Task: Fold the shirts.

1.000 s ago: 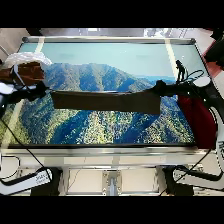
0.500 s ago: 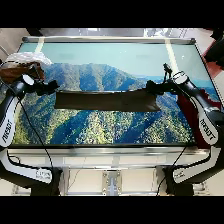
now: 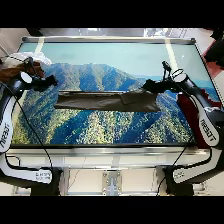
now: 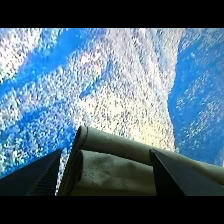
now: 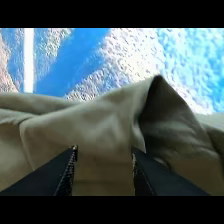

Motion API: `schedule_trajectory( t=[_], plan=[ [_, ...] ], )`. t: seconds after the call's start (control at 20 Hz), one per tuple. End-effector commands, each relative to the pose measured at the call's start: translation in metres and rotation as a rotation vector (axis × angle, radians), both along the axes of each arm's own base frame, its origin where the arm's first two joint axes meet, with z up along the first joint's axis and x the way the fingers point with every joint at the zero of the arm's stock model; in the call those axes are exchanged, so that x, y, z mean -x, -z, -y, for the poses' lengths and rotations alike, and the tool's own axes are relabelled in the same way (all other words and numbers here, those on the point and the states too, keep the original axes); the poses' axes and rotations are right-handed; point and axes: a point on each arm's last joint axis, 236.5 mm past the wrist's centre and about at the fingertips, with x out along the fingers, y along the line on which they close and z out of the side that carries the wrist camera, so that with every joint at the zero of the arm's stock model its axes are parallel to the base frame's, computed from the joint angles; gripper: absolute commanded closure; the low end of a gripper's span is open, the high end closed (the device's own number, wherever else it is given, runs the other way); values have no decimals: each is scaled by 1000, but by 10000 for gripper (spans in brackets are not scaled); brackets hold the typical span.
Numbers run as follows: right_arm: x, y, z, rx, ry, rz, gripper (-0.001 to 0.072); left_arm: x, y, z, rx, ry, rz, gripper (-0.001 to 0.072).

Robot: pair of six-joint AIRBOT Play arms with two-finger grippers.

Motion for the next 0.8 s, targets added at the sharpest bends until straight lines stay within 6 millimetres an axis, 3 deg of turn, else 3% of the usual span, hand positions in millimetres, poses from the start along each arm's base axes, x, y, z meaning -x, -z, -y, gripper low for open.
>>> schedule_trajectory(
  t=[0.0, 0.15, 0.25, 0.45, 0.6, 0.75],
  plan=[
    [37, -29, 56, 160, -15, -55, 319, 1, -68, -2, -29, -6, 145, 83],
    [59, -61, 107, 186, 95, -66, 317, 5, -101, 12, -71, 55, 215, 82],
    [68, -58, 122, 102, 164, -126, 266, 2, -101, 32, -74, 103, 215, 81],
    [88, -13, 113, -125, 150, -319, 237, -7, -75, 91, -59, 248, 122, 82],
    [86, 18, 96, -249, 103, -389, 67, -14, -45, 135, -41, 357, 20, 82],
    [82, 45, 90, -299, 83, -417, 66, -19, -30, 170, -40, 423, -2, 82]
  ],
)
